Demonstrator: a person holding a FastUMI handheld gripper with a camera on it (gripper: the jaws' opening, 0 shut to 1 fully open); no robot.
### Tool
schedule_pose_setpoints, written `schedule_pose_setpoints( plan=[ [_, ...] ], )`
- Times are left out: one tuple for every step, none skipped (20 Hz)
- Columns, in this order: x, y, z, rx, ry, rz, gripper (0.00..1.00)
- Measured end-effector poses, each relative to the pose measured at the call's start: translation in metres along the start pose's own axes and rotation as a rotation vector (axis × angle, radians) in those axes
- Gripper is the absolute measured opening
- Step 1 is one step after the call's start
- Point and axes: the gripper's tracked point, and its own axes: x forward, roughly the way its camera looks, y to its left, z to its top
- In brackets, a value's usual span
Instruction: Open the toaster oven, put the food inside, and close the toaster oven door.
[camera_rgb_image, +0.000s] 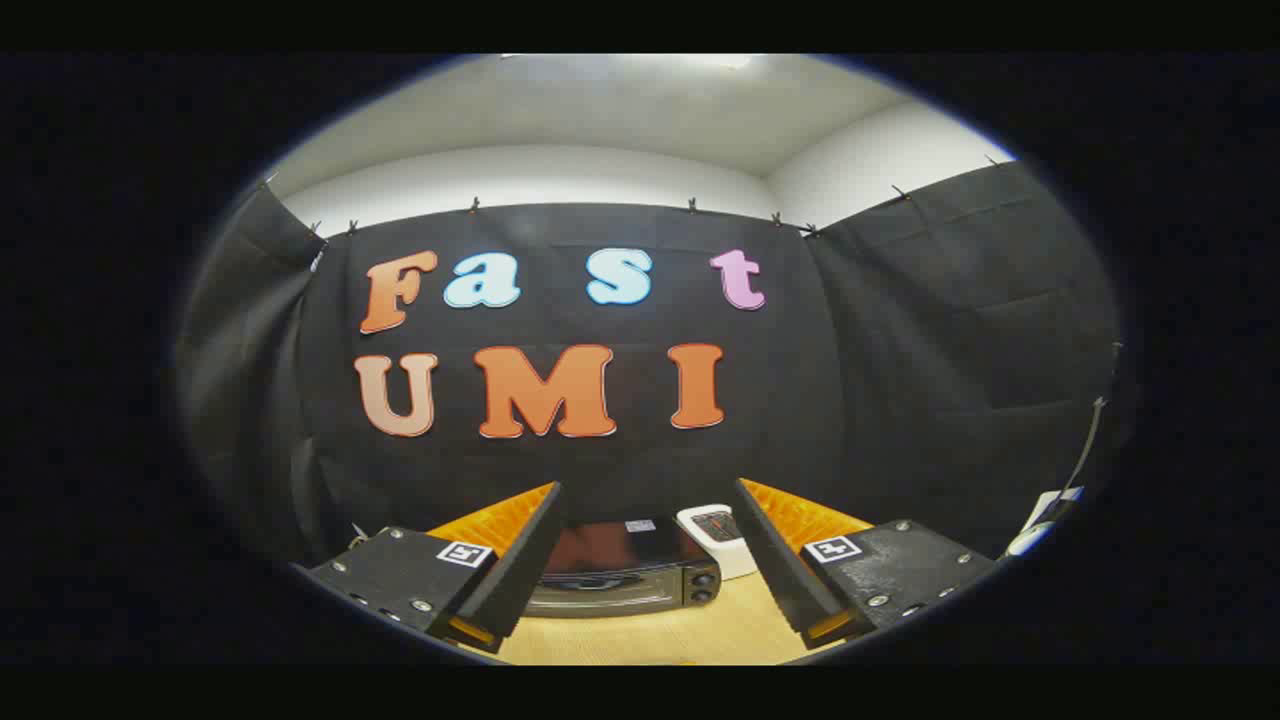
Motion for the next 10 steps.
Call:
schedule_pose_setpoints(
  plan=[
    [-0.0004, 0.0020, 0.0015, -0.002, -0.001, 0.005, 0.97],
    [0.0006, 0.0027, 0.0040, -0.004, -0.004, 0.007, 0.97],
    [0.0003, 0.0034, 0.0064, -0.006, -0.007, 0.010, 0.97],
    [0.0003, 0.0045, 0.0069, -0.008, -0.007, 0.015, 0.97],
    [0.0009, 0.0054, 0.0073, -0.009, -0.004, 0.018, 0.97],
    [0.0010, 0.0056, 0.0071, -0.009, -0.004, 0.024, 0.97],
    [0.0020, 0.0075, 0.0083, -0.009, -0.006, 0.028, 0.97],
    [0.0036, 0.0076, 0.0089, -0.009, -0.006, 0.032, 0.97],
    [0.0045, 0.0078, 0.0086, -0.011, -0.005, 0.037, 0.97],
    [0.0056, 0.0090, 0.0070, -0.015, -0.002, 0.041, 0.97]
  ],
)
